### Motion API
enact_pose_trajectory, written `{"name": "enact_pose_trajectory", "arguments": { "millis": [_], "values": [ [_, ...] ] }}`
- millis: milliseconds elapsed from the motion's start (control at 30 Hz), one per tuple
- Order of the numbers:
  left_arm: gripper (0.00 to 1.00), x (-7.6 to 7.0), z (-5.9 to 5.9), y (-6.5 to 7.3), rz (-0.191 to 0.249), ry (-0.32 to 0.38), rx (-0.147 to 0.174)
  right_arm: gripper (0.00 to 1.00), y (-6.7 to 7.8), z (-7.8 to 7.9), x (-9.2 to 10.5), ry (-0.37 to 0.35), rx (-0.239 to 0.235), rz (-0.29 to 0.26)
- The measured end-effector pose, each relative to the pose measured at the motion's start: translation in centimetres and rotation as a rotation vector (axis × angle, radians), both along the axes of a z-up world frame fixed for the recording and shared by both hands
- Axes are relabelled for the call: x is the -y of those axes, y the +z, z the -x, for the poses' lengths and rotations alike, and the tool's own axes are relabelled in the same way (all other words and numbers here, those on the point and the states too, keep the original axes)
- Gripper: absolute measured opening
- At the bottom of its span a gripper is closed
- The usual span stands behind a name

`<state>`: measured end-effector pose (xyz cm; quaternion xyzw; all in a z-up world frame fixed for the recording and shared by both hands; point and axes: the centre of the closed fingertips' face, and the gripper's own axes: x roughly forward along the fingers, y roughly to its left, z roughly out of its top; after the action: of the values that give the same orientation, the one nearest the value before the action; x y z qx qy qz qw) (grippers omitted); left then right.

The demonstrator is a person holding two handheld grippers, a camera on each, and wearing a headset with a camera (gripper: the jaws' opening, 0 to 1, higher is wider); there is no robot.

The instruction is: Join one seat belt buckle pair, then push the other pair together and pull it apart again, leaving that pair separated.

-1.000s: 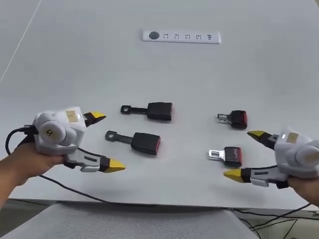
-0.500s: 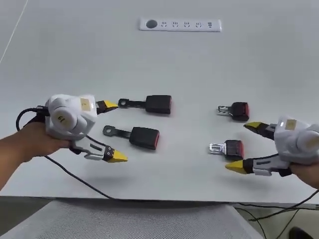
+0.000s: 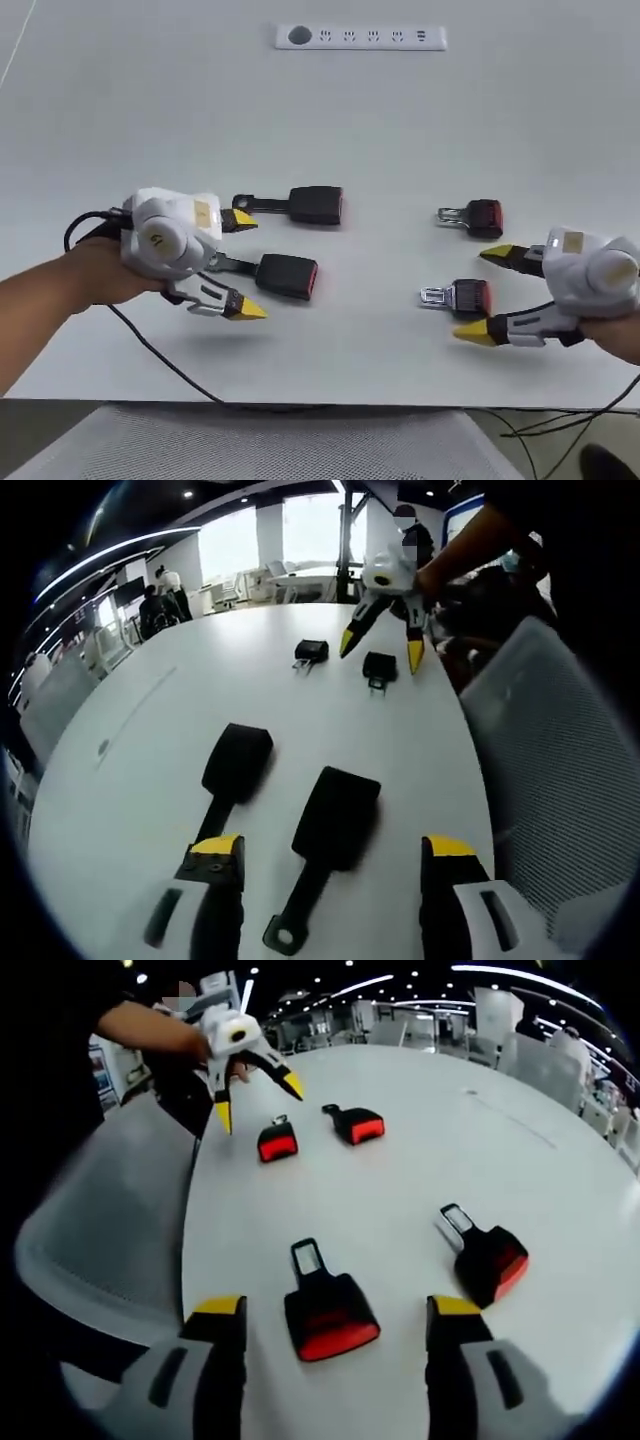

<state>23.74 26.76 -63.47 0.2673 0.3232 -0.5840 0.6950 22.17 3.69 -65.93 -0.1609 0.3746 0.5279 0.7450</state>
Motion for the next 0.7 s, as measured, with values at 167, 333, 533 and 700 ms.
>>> {"name": "enact_pose_trajectory", "arguments": {
  "millis": [167, 333, 533, 700],
  "values": [
    [0.68, 0.5, -0.1, -1.8, -0.068, -0.097, 0.021, 0.69, -0.3, 0.2, 0.2, 0.029, -0.014, 0.004],
    [0.63, 1.0, -0.5, -3.2, -0.064, -0.094, 0.001, 0.65, -0.2, 0.4, 0.2, 0.051, -0.025, -0.004],
    [0.6, 1.4, -0.7, -3.5, -0.062, -0.115, 0.01, 0.57, -0.2, 1.2, 0.5, 0.123, -0.022, 0.016],
    [0.54, 1.4, -0.4, -3.7, -0.073, -0.139, 0.005, 0.54, -0.2, 1.2, 0.6, 0.131, -0.018, 0.018]
  ]
}}
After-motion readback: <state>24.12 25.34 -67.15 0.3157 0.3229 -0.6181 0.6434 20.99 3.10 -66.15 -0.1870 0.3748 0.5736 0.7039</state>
